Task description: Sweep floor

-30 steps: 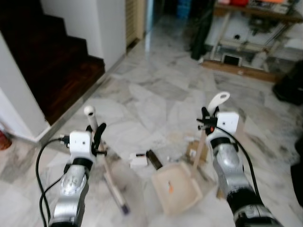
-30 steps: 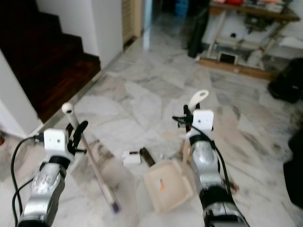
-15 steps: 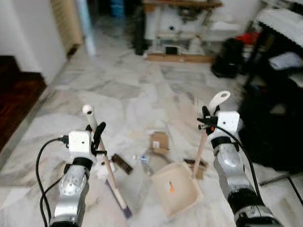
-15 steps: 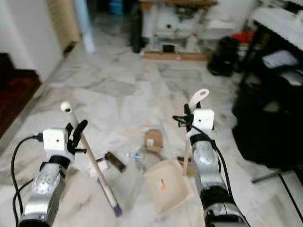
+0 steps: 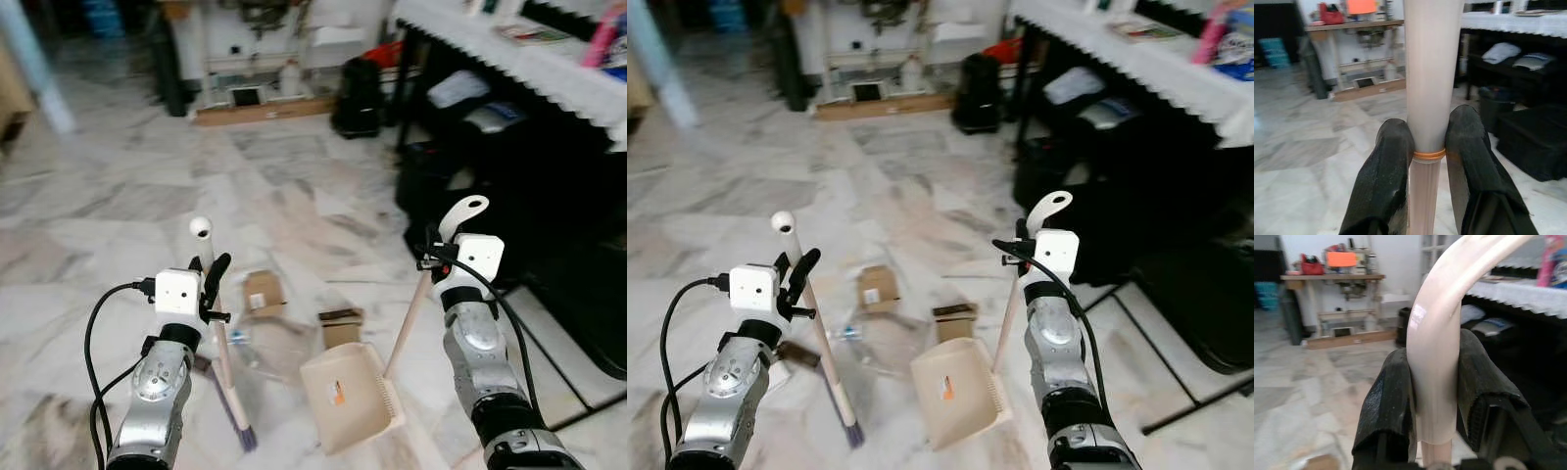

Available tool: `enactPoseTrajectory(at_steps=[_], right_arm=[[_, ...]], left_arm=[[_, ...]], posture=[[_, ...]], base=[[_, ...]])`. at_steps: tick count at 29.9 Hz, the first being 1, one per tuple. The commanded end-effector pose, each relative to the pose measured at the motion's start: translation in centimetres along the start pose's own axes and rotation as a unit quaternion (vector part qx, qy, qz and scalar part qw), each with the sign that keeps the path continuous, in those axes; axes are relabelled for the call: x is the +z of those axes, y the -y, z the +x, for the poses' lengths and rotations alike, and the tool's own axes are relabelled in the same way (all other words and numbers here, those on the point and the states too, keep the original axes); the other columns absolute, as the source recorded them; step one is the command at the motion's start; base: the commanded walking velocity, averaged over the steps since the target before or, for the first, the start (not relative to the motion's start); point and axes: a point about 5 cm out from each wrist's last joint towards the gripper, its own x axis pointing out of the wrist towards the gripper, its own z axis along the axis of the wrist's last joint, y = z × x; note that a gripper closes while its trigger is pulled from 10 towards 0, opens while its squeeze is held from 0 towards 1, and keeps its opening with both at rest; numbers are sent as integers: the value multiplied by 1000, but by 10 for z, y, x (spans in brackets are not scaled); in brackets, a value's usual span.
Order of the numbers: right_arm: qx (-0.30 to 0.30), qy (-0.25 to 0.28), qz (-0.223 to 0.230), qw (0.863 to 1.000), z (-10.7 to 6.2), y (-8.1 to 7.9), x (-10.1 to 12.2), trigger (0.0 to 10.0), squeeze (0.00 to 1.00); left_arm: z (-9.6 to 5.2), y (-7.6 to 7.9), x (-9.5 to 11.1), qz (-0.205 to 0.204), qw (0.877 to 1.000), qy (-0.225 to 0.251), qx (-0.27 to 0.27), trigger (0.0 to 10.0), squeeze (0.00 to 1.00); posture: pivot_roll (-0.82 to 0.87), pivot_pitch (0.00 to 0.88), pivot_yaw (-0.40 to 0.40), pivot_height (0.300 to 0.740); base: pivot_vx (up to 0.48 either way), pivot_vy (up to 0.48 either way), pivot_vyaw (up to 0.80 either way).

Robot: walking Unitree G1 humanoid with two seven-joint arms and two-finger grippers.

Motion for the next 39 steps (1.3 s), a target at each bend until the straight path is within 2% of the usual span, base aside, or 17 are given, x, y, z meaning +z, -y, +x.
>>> enactPoseTrajectory(at_steps=[1,7,18,39], right_arm=[[0,27,0,1000,6,0,13,10000,0],[4,30,0,1000,6,-2,13,10000,0],[3,28,-5,1000,5,-2,12,10000,0],[-1,28,-9,1000,8,-3,15,10000,0]], left_arm=[[3,1,6,0,1000,15,-6,10000,0],[4,1,6,1,1000,16,-10,10000,0],[4,9,6,0,1000,14,-23,10000,0],[3,10,5,1,1000,10,-27,10000,0]], posture=[[-41,0,-7,740],[-41,0,-7,740],[-47,2,-1,740],[-46,18,-2,740]], base=[[0,0,-788],[0,0,-757],[0,0,0],[0,0,0]])
